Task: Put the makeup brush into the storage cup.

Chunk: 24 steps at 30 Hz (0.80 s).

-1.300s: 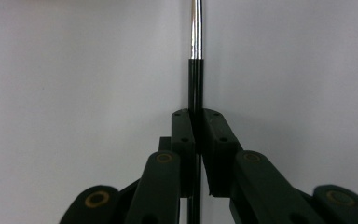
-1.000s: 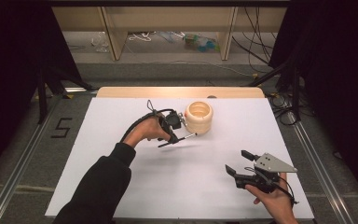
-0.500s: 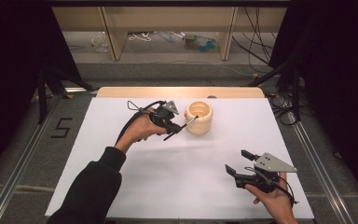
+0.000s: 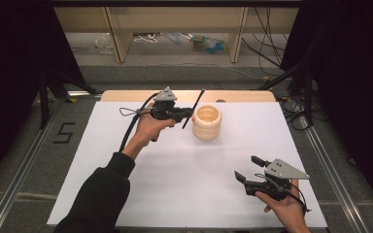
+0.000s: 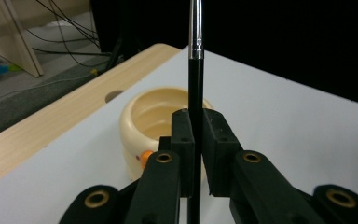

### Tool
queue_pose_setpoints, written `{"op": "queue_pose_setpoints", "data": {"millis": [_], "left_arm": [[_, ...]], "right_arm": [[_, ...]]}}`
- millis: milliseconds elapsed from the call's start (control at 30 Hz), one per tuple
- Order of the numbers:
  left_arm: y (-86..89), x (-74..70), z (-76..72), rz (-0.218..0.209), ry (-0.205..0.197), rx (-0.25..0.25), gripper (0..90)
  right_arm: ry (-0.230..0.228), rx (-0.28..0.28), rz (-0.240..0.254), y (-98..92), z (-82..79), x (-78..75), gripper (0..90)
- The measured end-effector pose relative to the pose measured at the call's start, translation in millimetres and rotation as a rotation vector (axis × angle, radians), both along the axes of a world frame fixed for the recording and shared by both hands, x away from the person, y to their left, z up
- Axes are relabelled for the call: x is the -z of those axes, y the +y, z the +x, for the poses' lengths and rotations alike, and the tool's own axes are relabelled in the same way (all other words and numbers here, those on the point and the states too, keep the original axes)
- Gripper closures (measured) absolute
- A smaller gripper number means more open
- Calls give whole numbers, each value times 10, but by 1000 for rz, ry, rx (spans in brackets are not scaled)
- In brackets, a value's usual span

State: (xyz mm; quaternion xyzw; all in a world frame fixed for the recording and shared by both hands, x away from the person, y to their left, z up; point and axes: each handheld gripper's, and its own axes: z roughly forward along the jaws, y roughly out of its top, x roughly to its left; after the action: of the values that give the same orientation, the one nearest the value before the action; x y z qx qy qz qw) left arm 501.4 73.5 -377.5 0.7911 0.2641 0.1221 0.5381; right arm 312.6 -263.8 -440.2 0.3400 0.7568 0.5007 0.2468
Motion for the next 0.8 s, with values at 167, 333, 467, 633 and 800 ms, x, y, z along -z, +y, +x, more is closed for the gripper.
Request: {"op": "queue_pose_setpoints", "data": {"millis": [167, 333, 467, 633, 800], "left_arm": [[-6, -5, 31, -58, -32, -51, 837], [-17, 6, 75, -90, -32, -85, 837], [-30, 18, 112, -122, -33, -120, 837], [-55, 30, 157, -145, -50, -151, 837], [-111, 25, 183, -156, -70, -161, 837]], "right_arm": [[3, 4, 4, 2, 0, 1, 224], [-4, 2, 2, 2, 4, 0, 224], [21, 5, 14, 9, -10, -3, 224], [-3, 1, 6, 3, 6, 1, 224], [-10, -5, 22, 14, 13, 9, 224]]}}
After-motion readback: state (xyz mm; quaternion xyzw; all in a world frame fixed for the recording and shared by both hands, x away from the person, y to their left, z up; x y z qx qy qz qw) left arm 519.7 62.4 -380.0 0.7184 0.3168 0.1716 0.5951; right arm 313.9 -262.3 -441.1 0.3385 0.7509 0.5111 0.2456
